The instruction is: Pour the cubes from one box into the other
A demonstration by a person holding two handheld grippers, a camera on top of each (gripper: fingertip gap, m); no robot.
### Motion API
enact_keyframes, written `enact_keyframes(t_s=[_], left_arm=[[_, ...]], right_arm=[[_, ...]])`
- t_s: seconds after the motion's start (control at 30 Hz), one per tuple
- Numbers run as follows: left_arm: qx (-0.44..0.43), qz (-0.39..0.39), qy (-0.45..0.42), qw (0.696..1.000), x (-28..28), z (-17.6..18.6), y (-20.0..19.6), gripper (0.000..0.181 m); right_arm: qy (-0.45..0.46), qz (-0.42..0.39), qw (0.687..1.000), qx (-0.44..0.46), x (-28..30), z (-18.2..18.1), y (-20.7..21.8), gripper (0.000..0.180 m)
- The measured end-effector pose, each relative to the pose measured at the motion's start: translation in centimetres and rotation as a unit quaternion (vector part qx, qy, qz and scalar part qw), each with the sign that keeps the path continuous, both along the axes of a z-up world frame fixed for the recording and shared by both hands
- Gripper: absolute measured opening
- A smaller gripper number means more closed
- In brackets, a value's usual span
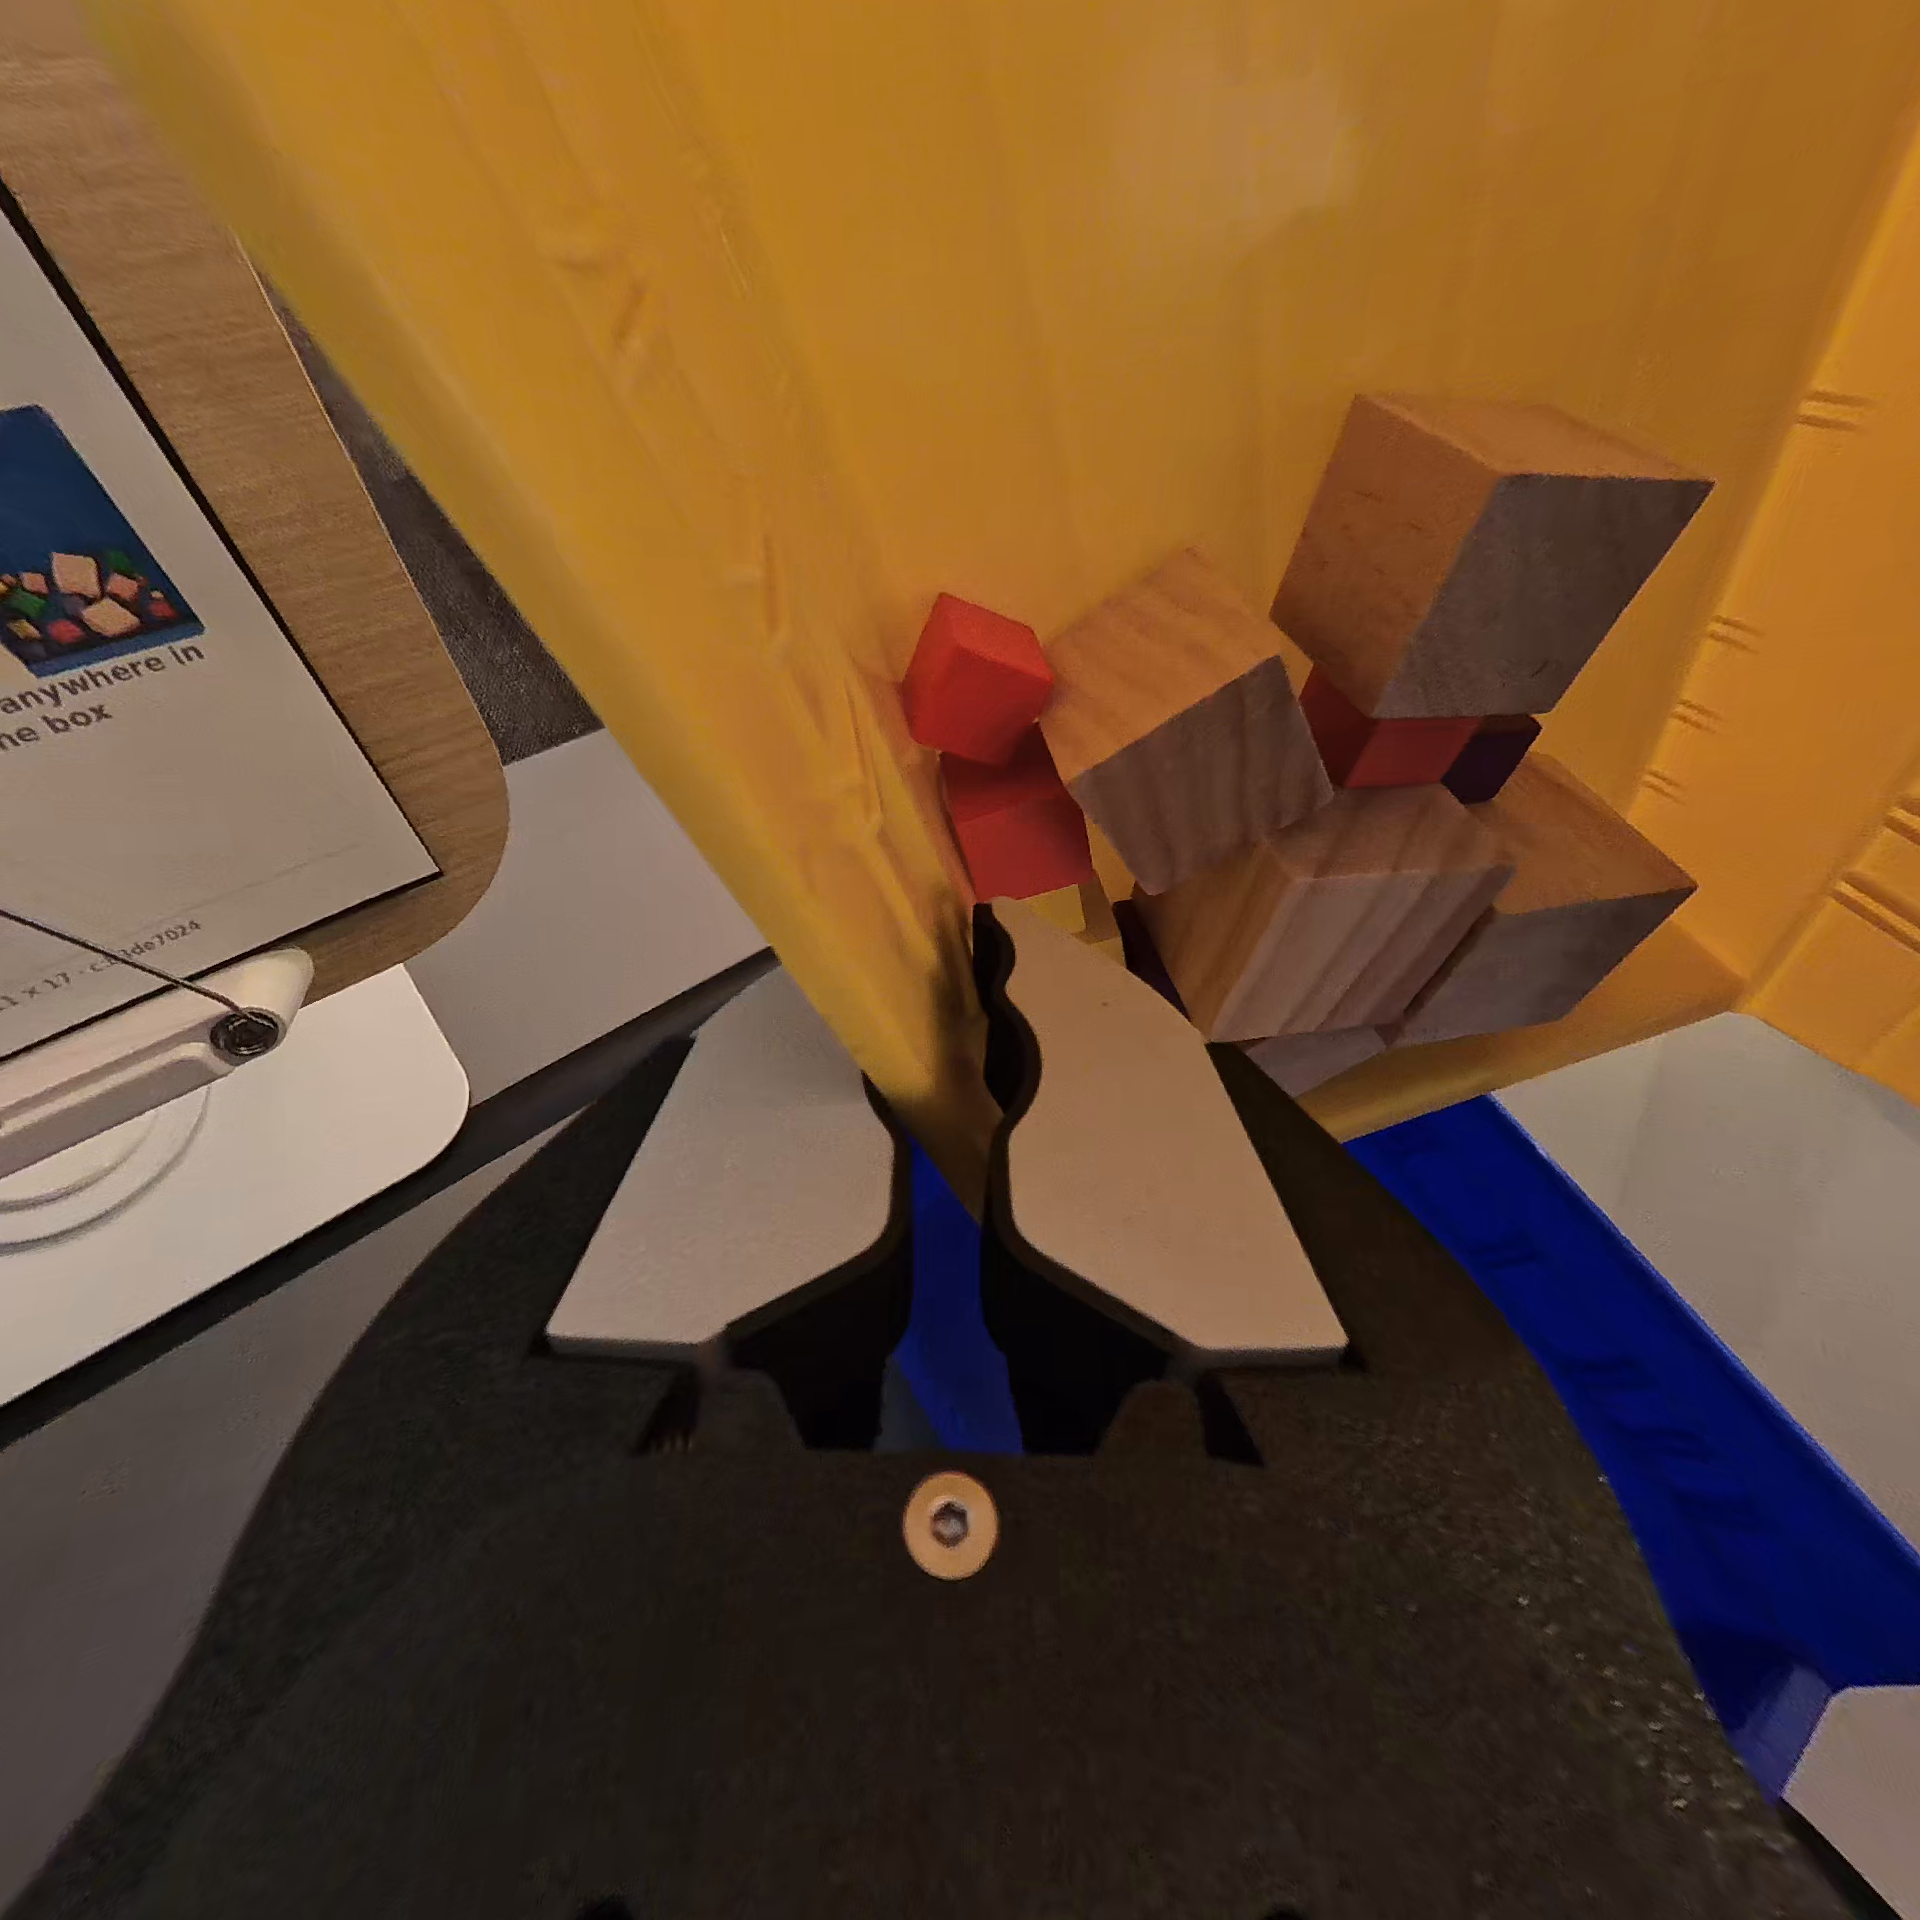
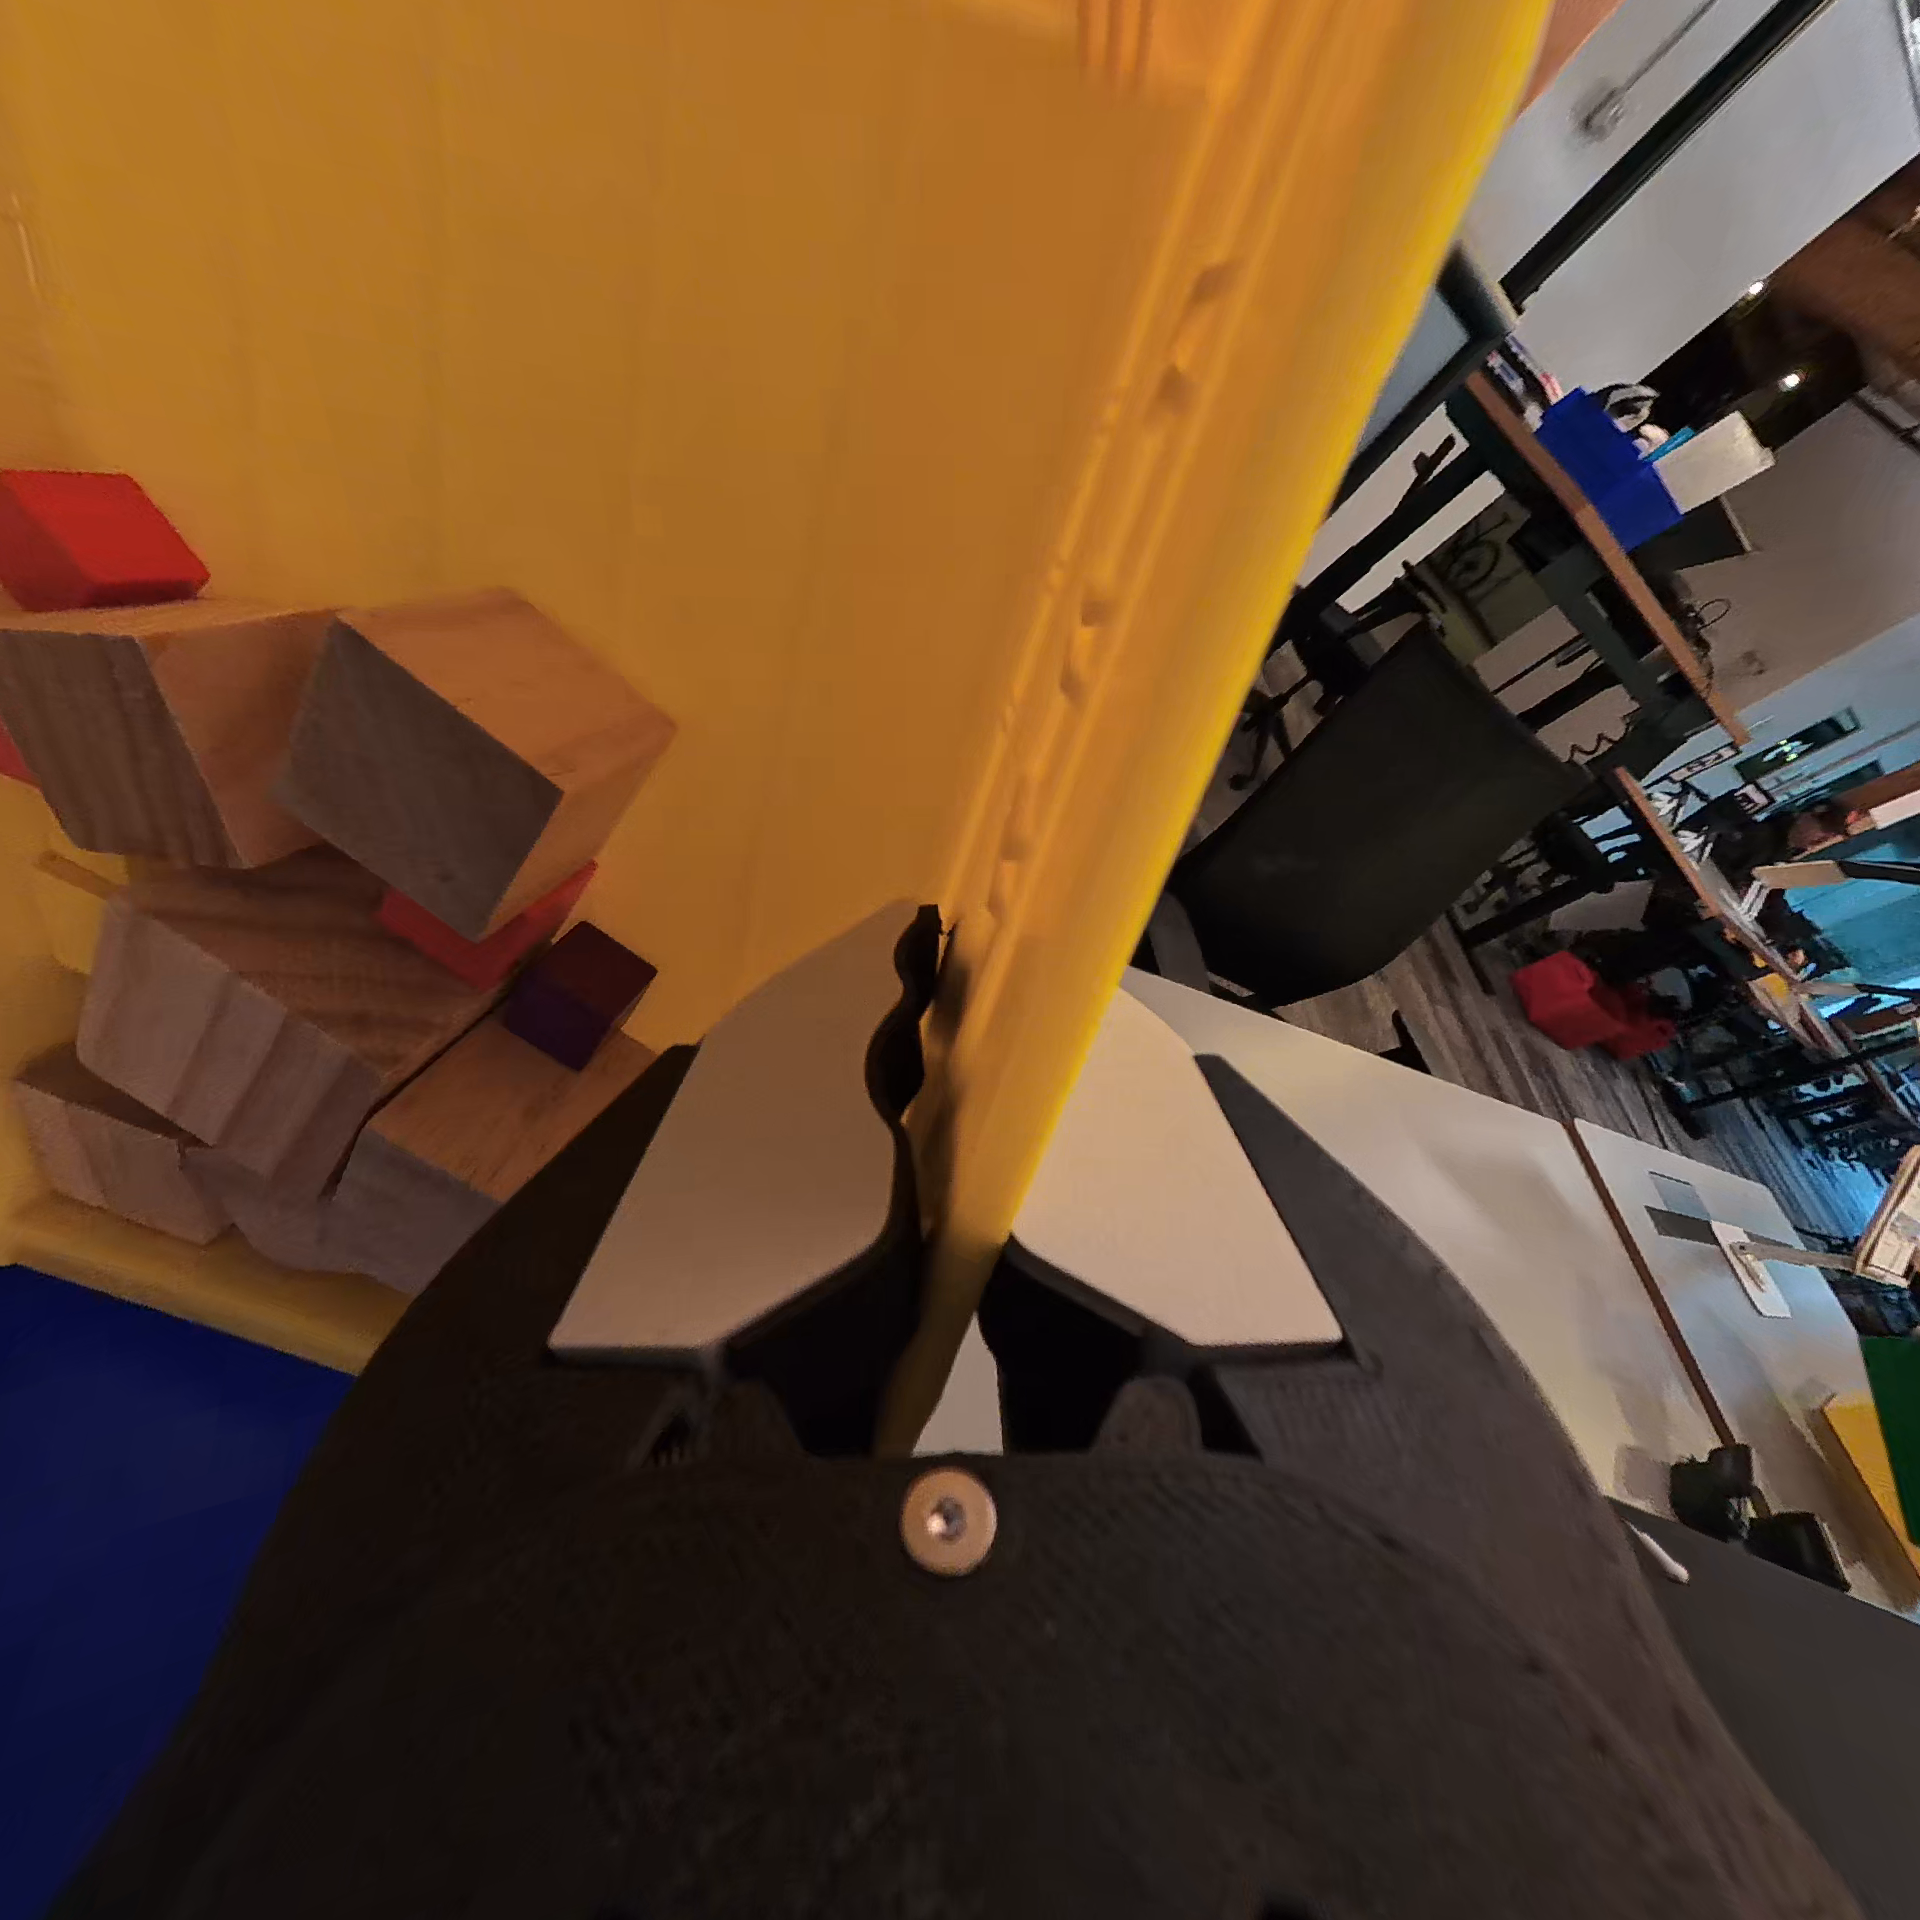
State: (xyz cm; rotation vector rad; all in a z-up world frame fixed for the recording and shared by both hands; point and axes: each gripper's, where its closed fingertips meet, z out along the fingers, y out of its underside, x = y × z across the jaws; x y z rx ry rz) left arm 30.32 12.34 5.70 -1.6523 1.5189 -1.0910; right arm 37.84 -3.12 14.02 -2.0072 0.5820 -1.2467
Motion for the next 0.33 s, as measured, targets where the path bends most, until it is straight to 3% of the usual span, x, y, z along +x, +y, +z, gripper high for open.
enact_keyframes(t_s=[0.33], left_arm=[[-0.013, -0.002, -0.029, 0.999, -0.4, -0.6, -0.1, 0.008]], right_arm=[[-0.035, -0.001, 0.999, -0.018, -1.1, 0.4, 0.1, 0.004]])
